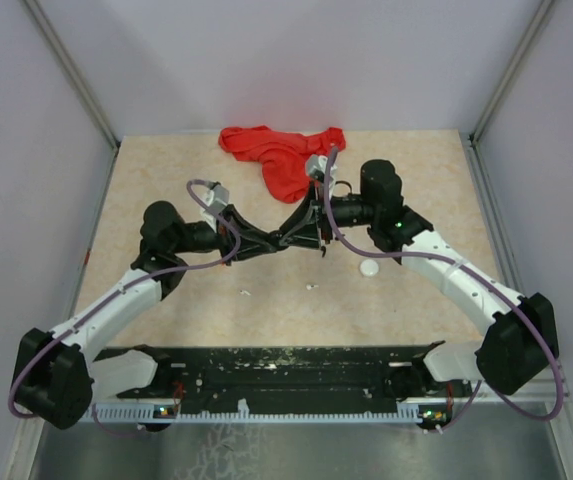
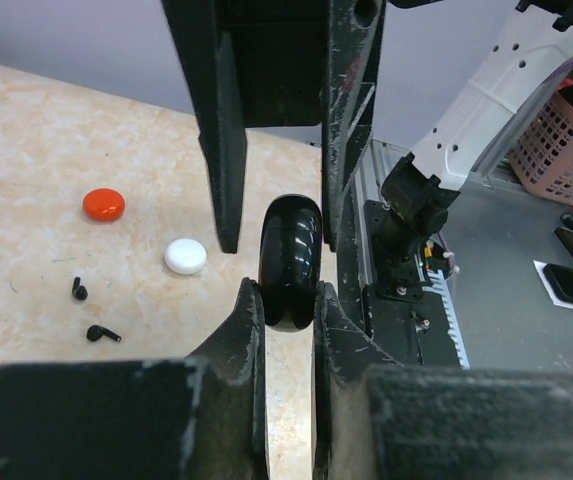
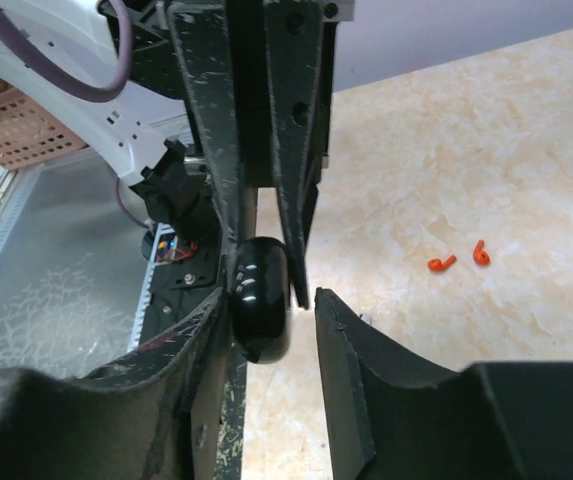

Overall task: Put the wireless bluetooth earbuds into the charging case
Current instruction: Open the charging case, then adjust the charging case.

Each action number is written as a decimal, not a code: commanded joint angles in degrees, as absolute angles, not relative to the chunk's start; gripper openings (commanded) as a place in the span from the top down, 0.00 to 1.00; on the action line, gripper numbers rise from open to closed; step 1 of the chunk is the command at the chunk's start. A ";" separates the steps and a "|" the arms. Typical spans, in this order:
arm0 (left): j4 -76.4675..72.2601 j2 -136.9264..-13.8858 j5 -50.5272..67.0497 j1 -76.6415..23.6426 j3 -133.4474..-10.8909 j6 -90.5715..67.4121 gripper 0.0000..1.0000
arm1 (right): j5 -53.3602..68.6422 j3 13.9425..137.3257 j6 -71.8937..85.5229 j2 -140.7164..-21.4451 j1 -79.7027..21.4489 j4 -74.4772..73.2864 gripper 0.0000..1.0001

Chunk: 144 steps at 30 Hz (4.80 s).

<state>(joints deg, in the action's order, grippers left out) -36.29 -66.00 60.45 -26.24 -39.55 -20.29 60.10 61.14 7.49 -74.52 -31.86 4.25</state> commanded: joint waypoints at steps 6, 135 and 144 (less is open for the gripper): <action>-35.44 -64.40 60.40 -26.27 -38.93 -18.21 0.99 | 57.80 59.57 6.08 -71.29 -32.21 8.02 0.47; -21.03 -63.21 67.65 -26.21 -42.94 -7.04 0.50 | 34.74 80.00 -20.83 -75.03 -41.88 -34.16 0.93; -22.63 -64.06 68.28 -26.30 -42.61 -8.22 0.51 | 35.86 78.70 -19.08 -74.78 -42.37 -30.85 0.95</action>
<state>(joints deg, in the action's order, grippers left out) -21.15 -64.27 66.70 -26.15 -41.85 -8.71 34.94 76.27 -19.73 -75.40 -41.87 -34.28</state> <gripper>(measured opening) 0.496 0.187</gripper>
